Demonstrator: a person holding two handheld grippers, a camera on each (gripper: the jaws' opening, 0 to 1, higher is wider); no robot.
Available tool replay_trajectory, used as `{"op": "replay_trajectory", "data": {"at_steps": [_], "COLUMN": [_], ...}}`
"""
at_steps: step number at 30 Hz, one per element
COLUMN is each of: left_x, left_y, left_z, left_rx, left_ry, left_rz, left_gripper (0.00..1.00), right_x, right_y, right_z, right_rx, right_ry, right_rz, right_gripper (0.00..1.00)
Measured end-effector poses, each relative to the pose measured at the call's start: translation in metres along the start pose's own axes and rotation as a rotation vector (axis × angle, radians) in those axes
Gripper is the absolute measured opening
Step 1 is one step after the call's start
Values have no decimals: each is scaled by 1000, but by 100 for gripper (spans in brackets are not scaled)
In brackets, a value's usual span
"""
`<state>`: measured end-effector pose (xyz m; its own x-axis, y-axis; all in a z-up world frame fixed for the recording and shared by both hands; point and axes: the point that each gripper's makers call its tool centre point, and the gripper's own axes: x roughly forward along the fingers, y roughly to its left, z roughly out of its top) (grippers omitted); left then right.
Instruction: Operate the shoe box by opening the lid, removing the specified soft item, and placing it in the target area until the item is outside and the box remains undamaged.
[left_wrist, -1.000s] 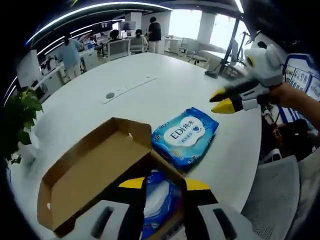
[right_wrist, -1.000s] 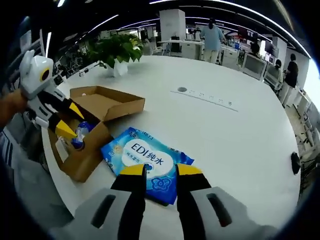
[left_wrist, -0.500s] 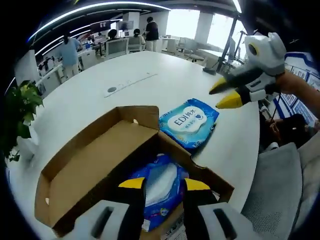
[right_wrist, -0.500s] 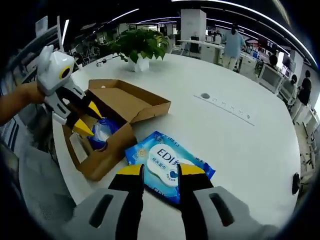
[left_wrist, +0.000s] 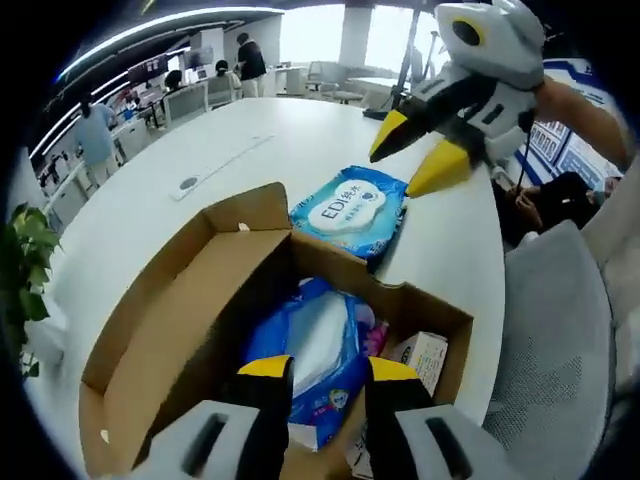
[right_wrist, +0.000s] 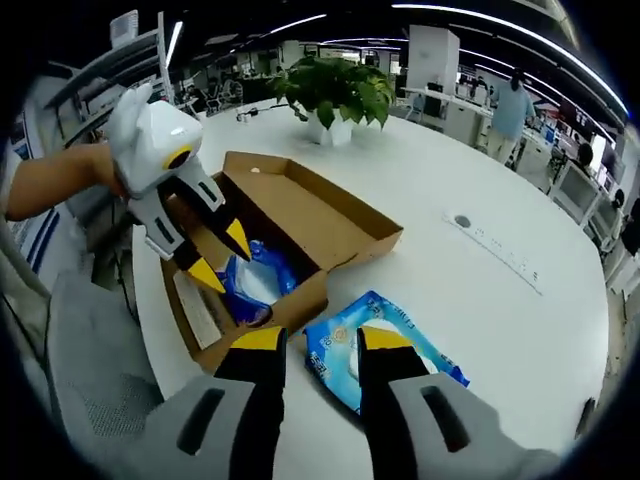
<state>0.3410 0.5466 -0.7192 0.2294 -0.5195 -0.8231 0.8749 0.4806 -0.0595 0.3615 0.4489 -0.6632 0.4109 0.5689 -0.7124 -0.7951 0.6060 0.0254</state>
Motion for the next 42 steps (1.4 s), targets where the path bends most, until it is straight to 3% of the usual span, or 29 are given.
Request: {"op": "replay_trajectory", "data": {"at_steps": [19,28,37,42], "left_x": [8,9,6,4], "left_y": [-1,2,4,5], "left_z": [-18,-22,-22,-21], "left_rx": [57,88,97,108], "left_ry": [26,38,27,17], "left_rz": [-97,-96,-83,-77], "left_gripper": [17,4,0,0], "right_x": [53,84,109,112], "right_y": [38,49,47,45], "right_z": [18,19,12,10], "right_rx": [-123,-185,-197,-198], "right_ry": [52,98,149,158], "right_rz": [99,123,119,104], "right_gripper": [24,23,16,4]}}
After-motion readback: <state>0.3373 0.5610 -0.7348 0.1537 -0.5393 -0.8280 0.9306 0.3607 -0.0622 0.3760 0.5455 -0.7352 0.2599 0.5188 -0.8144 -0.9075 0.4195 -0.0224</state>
